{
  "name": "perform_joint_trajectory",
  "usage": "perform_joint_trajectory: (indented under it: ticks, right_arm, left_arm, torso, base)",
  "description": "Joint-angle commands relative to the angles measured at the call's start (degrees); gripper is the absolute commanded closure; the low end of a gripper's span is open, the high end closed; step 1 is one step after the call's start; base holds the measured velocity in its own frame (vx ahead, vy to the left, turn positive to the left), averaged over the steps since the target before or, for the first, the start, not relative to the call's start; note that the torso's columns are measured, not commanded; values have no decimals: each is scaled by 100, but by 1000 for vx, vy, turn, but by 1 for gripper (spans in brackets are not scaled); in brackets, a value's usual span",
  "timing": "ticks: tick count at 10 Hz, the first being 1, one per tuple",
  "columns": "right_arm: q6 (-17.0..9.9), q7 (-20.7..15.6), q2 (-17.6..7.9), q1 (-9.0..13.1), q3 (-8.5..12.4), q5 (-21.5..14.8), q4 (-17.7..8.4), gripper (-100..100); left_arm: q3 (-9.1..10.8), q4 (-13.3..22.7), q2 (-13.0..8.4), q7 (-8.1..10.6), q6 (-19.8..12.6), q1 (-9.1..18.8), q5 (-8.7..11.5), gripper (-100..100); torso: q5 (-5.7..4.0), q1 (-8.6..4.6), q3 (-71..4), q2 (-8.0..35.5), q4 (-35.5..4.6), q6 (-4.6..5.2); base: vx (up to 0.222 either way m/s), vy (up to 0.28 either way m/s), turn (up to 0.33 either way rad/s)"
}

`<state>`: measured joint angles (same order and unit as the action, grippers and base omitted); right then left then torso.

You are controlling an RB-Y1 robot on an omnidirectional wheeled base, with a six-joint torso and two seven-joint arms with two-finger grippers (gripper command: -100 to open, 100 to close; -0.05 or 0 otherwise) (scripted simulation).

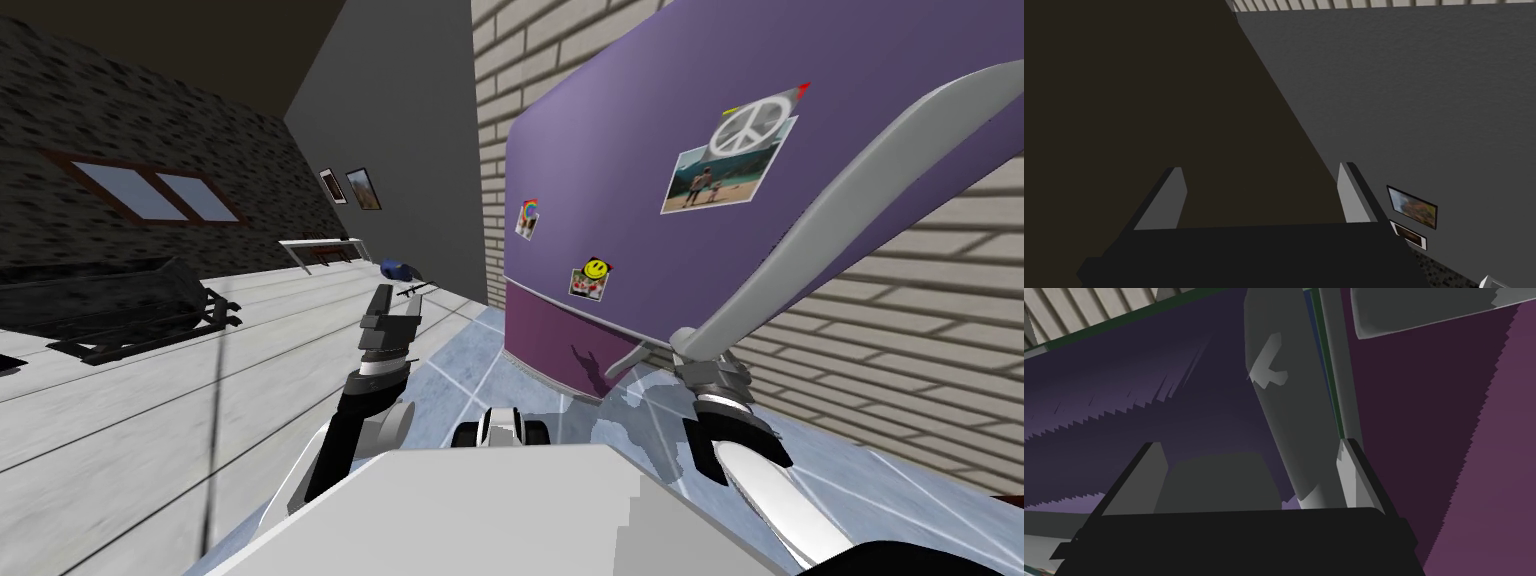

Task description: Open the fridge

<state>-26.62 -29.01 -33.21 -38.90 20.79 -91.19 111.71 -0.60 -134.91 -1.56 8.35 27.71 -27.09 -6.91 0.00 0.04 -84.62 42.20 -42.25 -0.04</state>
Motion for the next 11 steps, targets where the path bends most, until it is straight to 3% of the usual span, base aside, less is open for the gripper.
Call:
perform_joint_trajectory:
  ticks: [1,2,3,4,5,10,11]
  right_arm:
    - [-355,20,-10,41,-167,-161,-64,-100]
    - [-569,44,-18,78,-313,-303,-129,-100]
    - [-642,44,-18,78,-313,-303,-129,-100]
    - [-856,69,-25,116,-459,-442,-199,-100]
    - [-928,69,-25,116,-459,-442,-199,-100]
    - [-1719,145,-39,233,-887,-829,-418,-100]
    - [-1755,145,-39,233,-887,-829,-418,-100]
  left_arm:
    - [0,0,0,0,0,0,0,0]
    - [0,0,0,0,0,0,0,0]
    - [0,0,0,0,0,0,0,0]
    - [0,0,0,0,0,0,0,0]
    - [0,0,0,0,0,0,0,0]
    - [0,0,0,0,0,0,0,0]
    - [0,0,0,0,0,0,0,0]
  torso:
    - [-2,-4,0,0,0,-4]
    - [0,-1,0,0,0,0]
    - [-3,-2,0,-2,2,-8]
    - [-1,-2,-3,-4,2,-2]
    - [-4,-4,-2,-6,4,-10]
    - [-5,-1,-6,-13,6,-8]
    - [-8,-3,-6,-15,8,-15]
  base:
    - [-12,-44,55]
    - [-13,-49,84]
    - [-9,-48,59]
    - [-14,-55,79]
    - [-14,-44,61]
    - [-11,-47,68]
    - [-12,-39,60]
